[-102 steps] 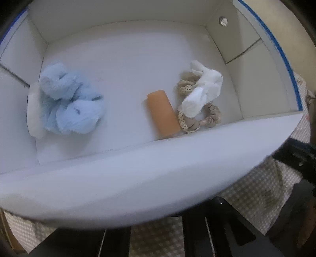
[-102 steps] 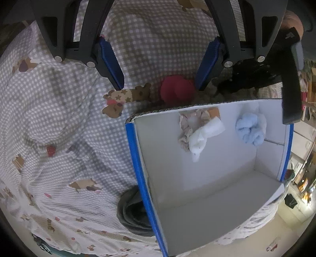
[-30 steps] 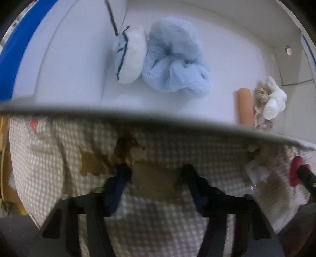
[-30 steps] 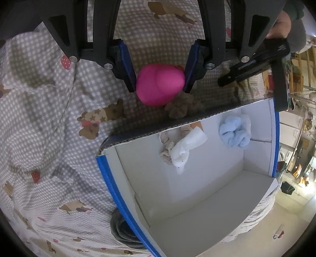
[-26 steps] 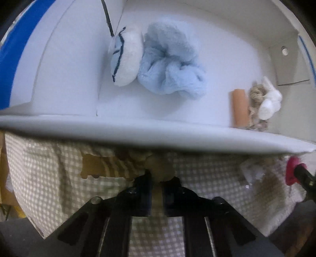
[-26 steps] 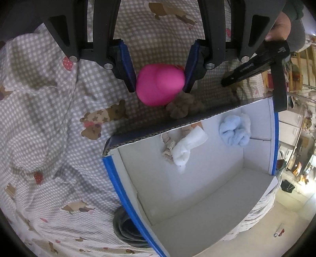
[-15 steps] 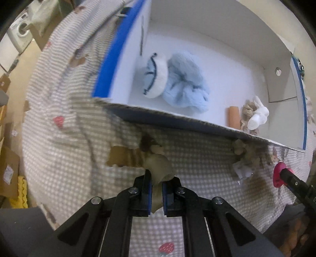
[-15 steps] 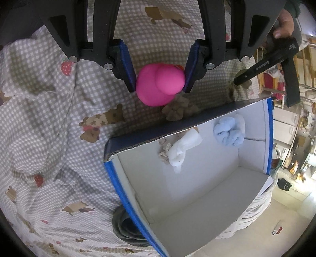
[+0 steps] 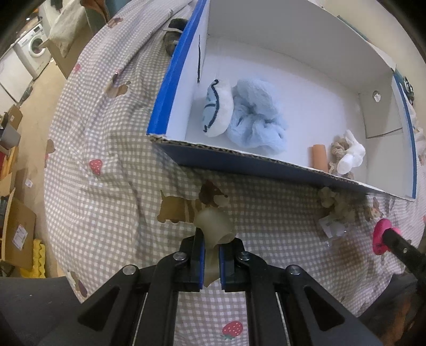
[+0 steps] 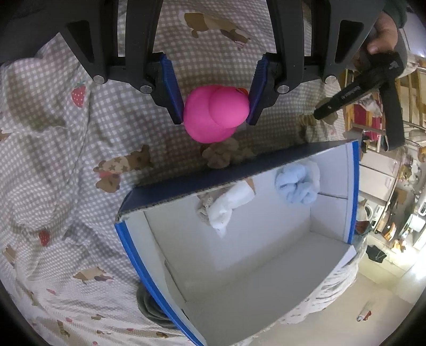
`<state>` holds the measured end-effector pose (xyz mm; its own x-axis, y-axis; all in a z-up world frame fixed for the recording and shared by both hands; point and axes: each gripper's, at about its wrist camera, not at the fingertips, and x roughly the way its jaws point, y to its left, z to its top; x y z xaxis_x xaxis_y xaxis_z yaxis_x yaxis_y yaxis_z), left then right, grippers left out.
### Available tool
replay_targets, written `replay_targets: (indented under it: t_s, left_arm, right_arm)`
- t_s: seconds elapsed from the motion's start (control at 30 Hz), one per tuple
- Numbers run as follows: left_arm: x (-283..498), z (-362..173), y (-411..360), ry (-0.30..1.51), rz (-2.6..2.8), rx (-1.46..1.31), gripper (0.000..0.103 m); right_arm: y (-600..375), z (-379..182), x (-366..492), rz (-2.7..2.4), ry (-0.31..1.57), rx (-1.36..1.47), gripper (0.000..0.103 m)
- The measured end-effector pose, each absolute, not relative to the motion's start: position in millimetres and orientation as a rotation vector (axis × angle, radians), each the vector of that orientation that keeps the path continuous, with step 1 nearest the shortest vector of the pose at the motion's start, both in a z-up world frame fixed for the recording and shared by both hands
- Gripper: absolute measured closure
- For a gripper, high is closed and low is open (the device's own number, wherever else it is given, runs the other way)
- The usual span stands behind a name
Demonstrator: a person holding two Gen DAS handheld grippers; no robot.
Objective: Organize soft objects
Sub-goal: 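Carry the pink duck and beige item over the box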
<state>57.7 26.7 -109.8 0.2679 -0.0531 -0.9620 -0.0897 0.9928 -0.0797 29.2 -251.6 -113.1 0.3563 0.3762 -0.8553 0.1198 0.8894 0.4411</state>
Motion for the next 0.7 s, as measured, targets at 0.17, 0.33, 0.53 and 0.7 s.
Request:
replay_targets:
  t_s: [0.17,0.33,0.53,0.7]
  left_arm:
    - [36.9,-66.1,22.8,1.225,0.009,-0.151,0.096]
    - [34.0,-8.6,15.7,1.069,-0.019,-0.096,0.096]
    - [74.2,25.2,8.6,0.991,-0.033,-0.079,0.095]
    - [108.5,17.7,-4.1,1.007,-0.034,-0.064,0.095]
  right_arm:
    - [-252.9,-91.2,24.3,0.226,1.139,0.486,0.053]
    - [-255.5,-58.9,22.7,0.286,1.060,0.481,0.053]
    - [-250.0,-25.9,45.8,0.327,0.992,0.451,0.053]
    - [-239.1,-9.8,80.9,0.344,0.952,0.400,0.053]
